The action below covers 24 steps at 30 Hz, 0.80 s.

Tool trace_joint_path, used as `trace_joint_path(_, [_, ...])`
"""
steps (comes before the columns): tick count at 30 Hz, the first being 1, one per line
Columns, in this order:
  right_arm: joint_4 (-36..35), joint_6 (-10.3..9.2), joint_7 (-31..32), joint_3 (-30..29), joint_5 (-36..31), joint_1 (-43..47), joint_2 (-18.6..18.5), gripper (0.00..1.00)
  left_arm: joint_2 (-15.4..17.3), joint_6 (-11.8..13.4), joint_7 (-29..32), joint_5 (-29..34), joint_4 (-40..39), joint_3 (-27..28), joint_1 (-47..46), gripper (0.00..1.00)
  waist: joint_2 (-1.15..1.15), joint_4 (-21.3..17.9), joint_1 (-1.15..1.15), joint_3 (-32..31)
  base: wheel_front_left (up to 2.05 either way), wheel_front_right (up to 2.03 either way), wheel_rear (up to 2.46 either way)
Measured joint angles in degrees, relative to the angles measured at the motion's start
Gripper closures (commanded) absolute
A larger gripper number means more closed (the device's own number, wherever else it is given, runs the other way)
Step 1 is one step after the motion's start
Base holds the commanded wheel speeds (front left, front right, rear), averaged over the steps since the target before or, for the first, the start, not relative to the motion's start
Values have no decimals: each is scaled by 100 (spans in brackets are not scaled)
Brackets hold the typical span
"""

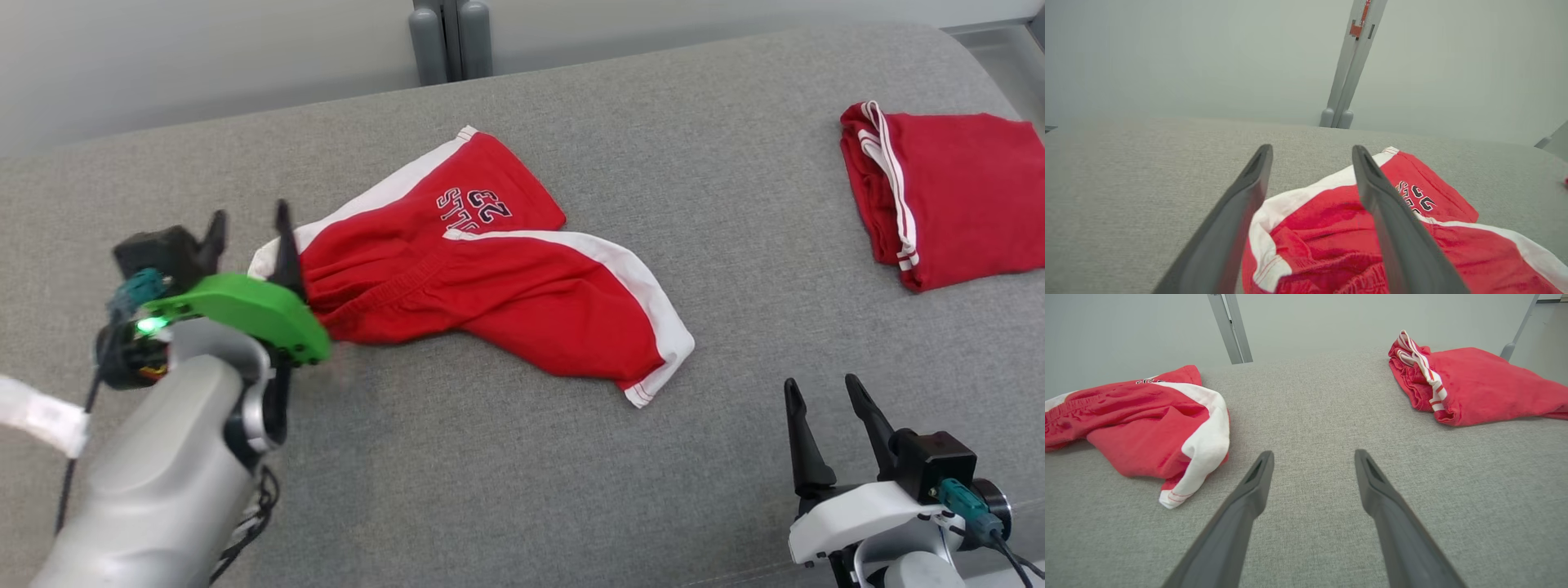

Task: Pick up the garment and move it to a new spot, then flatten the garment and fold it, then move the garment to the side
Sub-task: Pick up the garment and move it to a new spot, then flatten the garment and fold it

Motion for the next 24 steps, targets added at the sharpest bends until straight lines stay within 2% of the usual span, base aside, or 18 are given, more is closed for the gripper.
trace_joint_path(5, [-27,0,0,193,25,-108,0,0,-497,-163,633,63,-108,-387,-522,0,0,-41,0,179,0,0,0])
trace_joint_path(9, [-41,0,0,347,63,-385,4,0,-775,-363,1194,63,292,-661,-948,0,0,-161,0,416,0,0,0])
trace_joint_path(14, [9,0,0,309,124,-447,0,0,-1027,-854,2019,-316,877,-759,-1113,0,0,-459,0,634,0,0,0])
trace_joint_path(18, [49,0,0,292,140,-391,-1,0,-933,-1028,2318,-350,1296,-846,-1210,0,0,-678,0,715,0,0,0])
trace_joint_path(24, [69,0,0,300,180,-354,-2,0,-916,-1133,2257,-359,1650,-811,-1266,0,0,-817,0,671,0,0,0])
